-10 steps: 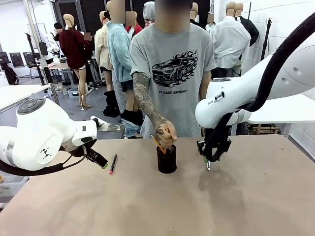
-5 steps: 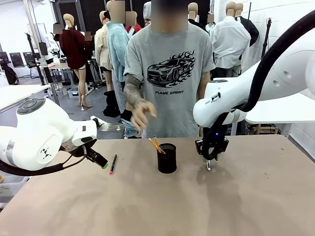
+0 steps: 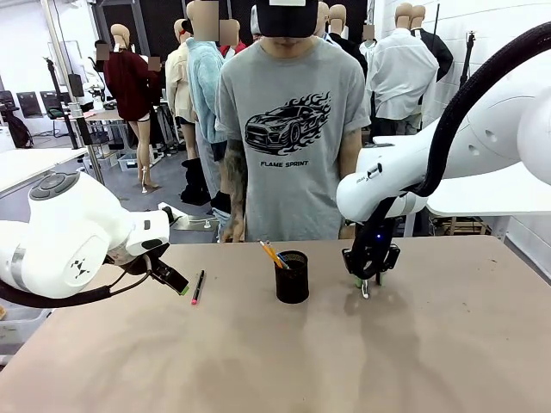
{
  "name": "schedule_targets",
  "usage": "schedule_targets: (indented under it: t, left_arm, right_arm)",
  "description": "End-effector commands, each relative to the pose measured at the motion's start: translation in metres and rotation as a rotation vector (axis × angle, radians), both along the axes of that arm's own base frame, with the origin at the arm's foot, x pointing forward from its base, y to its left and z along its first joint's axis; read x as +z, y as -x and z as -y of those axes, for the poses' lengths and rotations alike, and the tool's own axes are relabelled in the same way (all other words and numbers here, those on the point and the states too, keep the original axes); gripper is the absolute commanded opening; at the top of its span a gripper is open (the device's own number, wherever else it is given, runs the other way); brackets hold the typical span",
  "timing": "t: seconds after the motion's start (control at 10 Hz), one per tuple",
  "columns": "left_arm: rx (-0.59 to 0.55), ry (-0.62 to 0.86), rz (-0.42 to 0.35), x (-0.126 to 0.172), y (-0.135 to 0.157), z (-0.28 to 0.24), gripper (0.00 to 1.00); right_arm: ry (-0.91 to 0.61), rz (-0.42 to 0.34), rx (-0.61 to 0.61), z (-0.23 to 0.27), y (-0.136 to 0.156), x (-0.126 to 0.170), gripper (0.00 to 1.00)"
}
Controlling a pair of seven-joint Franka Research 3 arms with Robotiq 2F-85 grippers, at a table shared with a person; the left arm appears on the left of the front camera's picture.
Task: Place the pens into the pen holder.
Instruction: Pick up a writing instrument from the table and place it into the Pen holder.
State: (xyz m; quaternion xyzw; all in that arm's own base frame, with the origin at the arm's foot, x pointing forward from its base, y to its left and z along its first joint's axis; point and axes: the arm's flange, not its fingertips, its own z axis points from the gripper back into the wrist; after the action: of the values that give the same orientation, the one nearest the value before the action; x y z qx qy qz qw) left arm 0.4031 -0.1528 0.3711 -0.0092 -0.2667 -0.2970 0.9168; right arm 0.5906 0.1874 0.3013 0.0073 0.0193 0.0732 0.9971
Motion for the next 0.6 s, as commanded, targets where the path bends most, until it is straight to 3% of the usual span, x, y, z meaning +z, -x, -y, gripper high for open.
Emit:
schedule_targets:
  t: [0.0, 0.1, 0.5]
  left_arm:
    - [0.003, 0.003, 0.0, 0.0003, -0.0002, -0.0018, 1.0]
    - [0.003, 0.003, 0.0, 0.0003, -0.0002, -0.0018, 1.0]
    - [0.003, 0.003, 0.0, 0.0003, -0.0002, -0.0018, 1.0]
  right_arm:
    - [-0.009, -0.021, -0.001, -0.0021, -0.006, -0.003, 0.2]
    - [-0.012, -0.022, 0.004, -0.0015, -0.0057, -0.002, 0.01]
    - [-0.017, -0.054, 0.041, -0.0027, -0.0051, -0.0009, 0.0]
